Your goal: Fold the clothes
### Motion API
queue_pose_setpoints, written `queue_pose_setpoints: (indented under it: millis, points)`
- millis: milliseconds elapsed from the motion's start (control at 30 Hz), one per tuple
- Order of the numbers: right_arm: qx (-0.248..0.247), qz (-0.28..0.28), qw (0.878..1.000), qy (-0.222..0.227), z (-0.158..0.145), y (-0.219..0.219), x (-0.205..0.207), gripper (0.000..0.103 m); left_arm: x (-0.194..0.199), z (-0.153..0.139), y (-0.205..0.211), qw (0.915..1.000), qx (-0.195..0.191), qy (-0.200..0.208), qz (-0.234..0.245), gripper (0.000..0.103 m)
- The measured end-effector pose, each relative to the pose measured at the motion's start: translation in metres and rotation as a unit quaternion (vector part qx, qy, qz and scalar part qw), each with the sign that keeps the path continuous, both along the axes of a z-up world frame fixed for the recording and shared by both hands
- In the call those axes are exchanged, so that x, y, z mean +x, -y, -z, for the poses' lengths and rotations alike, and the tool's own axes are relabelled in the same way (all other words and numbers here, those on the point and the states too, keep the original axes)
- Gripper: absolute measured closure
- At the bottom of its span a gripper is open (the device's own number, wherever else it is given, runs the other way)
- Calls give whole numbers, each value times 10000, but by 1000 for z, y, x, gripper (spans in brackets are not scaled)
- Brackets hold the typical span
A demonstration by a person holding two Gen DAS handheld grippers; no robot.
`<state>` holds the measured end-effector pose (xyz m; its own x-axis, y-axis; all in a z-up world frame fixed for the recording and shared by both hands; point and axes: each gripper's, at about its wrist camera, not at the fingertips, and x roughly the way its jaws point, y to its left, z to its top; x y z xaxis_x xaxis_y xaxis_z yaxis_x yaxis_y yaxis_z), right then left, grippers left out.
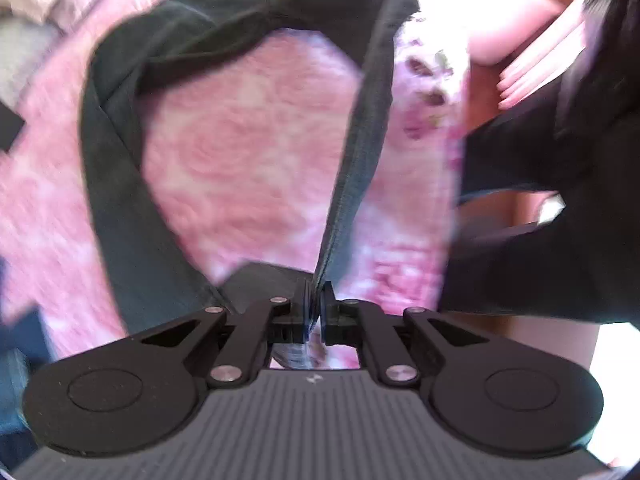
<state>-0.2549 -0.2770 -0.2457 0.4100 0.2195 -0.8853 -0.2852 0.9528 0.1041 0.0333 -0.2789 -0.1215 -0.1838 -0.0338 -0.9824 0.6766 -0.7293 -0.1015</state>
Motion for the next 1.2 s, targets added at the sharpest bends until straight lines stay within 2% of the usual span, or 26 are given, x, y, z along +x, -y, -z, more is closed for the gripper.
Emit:
queue_pose_setpoints:
  millis: [67, 133, 167, 200, 233, 267, 300, 333, 367, 400, 467, 533, 567, 600, 700, 733, 833, 867, 900, 933, 967, 1000, 1067, 1100, 1200]
  points:
    - [75, 91, 9997, 225, -3, 13, 11, 97, 9, 3, 14, 9995, 23, 153, -260, 96]
    - [86, 288, 9987, 402, 10, 25, 30, 97, 22, 28, 33, 9960, -19, 548, -702, 88]
    - [90, 486, 9976, 483, 21, 33, 40, 97, 30, 45, 44, 9923, -52, 790, -957, 76]
    - [45, 763, 9956, 544, 34, 41, 49, 92, 38, 62, 52, 9868, -104, 1079, -1202, 72]
    - [-11, 1085, 9925, 571, 45, 48, 56, 84, 45, 79, 56, 9792, -177, 1425, -1435, 72]
    - [-50, 1406, 9883, 590, 52, 55, 59, 58, 51, 93, 58, 9707, -281, 1758, -1611, 72]
    - [-75, 1704, 9834, 616, 57, 62, 61, 42, 55, 100, 54, 9648, -409, 1944, -1722, 72]
    - [-40, 1905, 9794, 673, 57, 66, 56, 42, 58, 102, 47, 9616, -518, 1975, -1834, 71]
    - [-13, 2057, 9760, 709, 56, 70, 48, 42, 61, 104, 39, 9581, -628, 2006, -1946, 64]
    - [8, 2201, 9728, 723, 56, 72, 39, 41, 62, 104, 30, 9551, -718, 1985, -2080, 56]
    - [1, 2430, 9684, 566, 60, 72, 20, 41, 60, 101, 7, 9497, -852, 1822, -2401, 53]
    - [-10, 2659, 9631, 404, 64, 72, 2, 41, 56, 100, -15, 9446, -962, 1655, -2665, 44]
    - [-39, 2783, 9600, 298, 69, 69, -5, 41, 50, 105, -25, 9456, -975, 1596, -2661, 37]
    - [-52, 2911, 9565, 176, 73, 66, -11, 41, 43, 114, -34, 9476, -985, 1570, -2603, 35]
    - [125, 3195, 9474, -169, 87, 57, -20, 41, 34, 141, -42, 9471, -798, 1297, -2827, 35]
    - [153, 3261, 9449, -254, 91, 54, -21, 41, 34, 149, -41, 9440, -770, 1185, -2983, 35]
    - [51, 3312, 9427, -398, 95, 44, -21, 41, 55, 164, -31, 9214, -725, 579, -3773, 29]
    - [-12, 3310, 9427, -427, 96, 41, -20, 41, 62, 169, -30, 9153, -681, 353, -3954, 29]
    - [-48, 3323, 9421, -450, 97, 38, -19, 41, 67, 173, -28, 9102, -601, 142, -4096, 38]
    - [-80, 3343, 9412, -477, 98, 35, -18, 41, 70, 175, -27, 9077, -474, -69, -4169, 54]
    - [-94, 3394, 9392, -517, 100, 32, -17, 41, 71, 175, -28, 9059, -341, -300, -4210, 81]
    - [-106, 3451, 9368, -556, 102, 29, -16, 41, 72, 170, -32, 9043, -296, -456, -4233, 86]
    - [-138, 3646, 9292, -590, 102, 24, -14, 41, 73, 147, -46, 9027, -415, -590, -4242, 88]
    - [-162, 3746, 9253, -577, 101, 21, -13, 41, 77, 138, -54, 9021, -446, -554, -4256, 88]
    - [-199, 3926, 9181, -504, 93, 9, -10, 41, 100, 121, -81, 9006, -434, -79, -4325, 88]
